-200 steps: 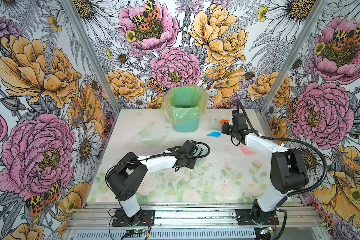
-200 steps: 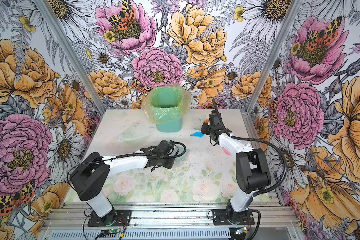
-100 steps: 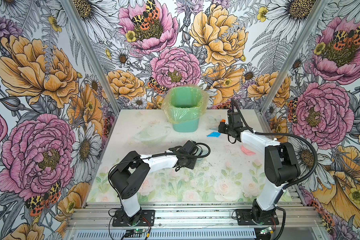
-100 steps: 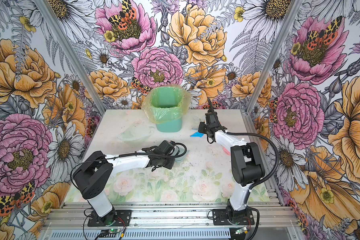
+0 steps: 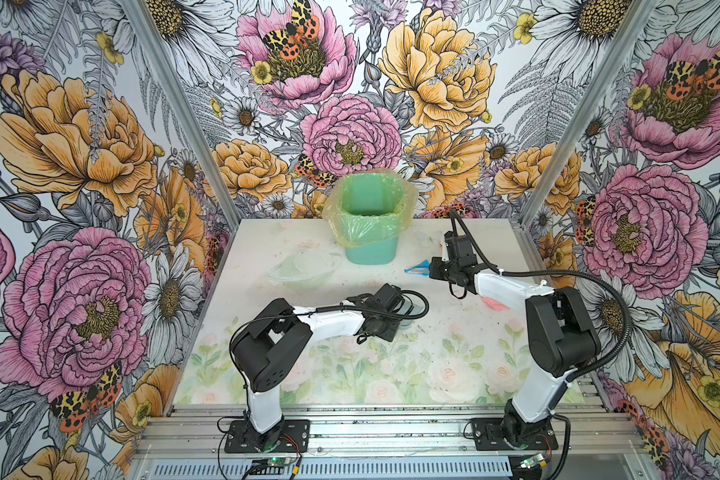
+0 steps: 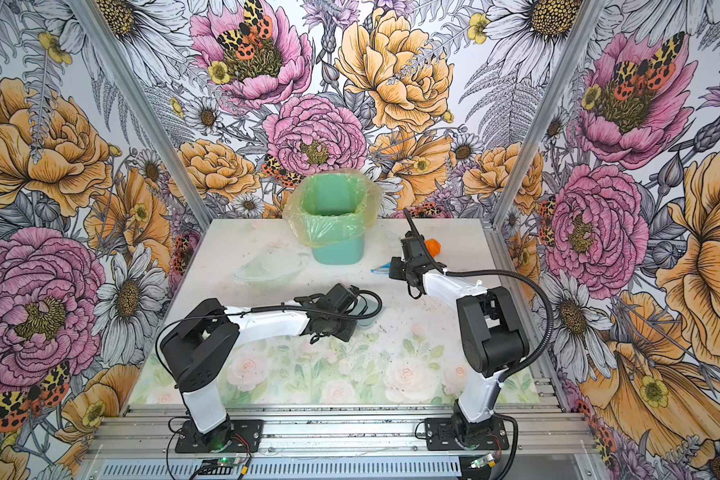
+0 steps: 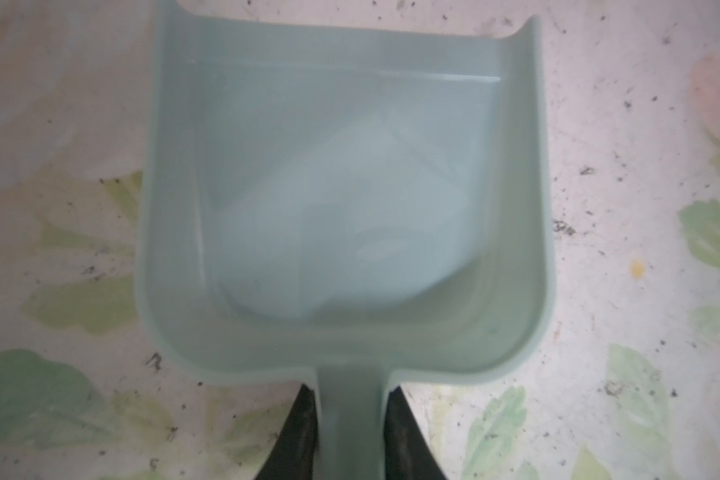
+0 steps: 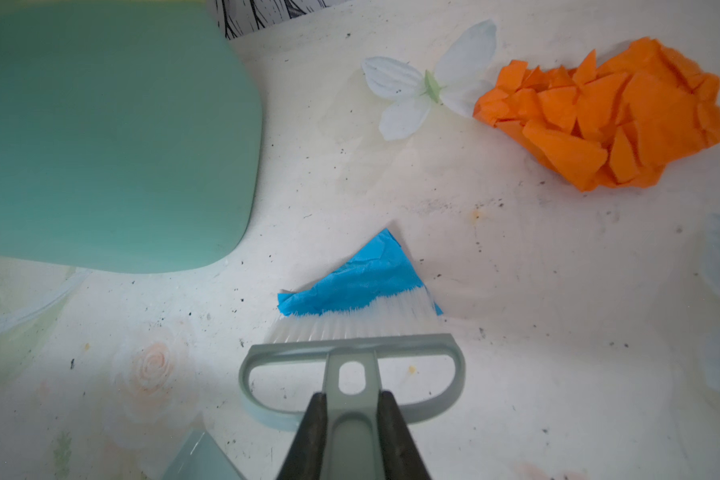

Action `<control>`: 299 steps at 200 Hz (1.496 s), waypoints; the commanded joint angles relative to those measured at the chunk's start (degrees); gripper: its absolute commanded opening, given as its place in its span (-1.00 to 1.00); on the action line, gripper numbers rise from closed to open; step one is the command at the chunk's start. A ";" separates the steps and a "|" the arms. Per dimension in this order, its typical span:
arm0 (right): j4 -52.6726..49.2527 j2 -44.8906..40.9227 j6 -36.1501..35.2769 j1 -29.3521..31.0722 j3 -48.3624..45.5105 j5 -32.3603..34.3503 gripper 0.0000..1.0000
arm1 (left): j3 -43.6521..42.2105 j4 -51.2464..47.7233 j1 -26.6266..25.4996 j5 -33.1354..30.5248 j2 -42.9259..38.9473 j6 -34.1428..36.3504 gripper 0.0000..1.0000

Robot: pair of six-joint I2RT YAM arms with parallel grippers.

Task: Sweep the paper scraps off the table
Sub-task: 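Set the dustpan near the blue scrap while the right gripper brushes toward it, then sweep the blue scrap into the dustpan with the brush in the right gripper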

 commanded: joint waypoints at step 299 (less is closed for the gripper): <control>-18.75 -5.50 -7.63 5.67 2.14 -1.08 -1.00 | 2.17 -0.45 -1.12 -0.75 2.57 0.09 -1.00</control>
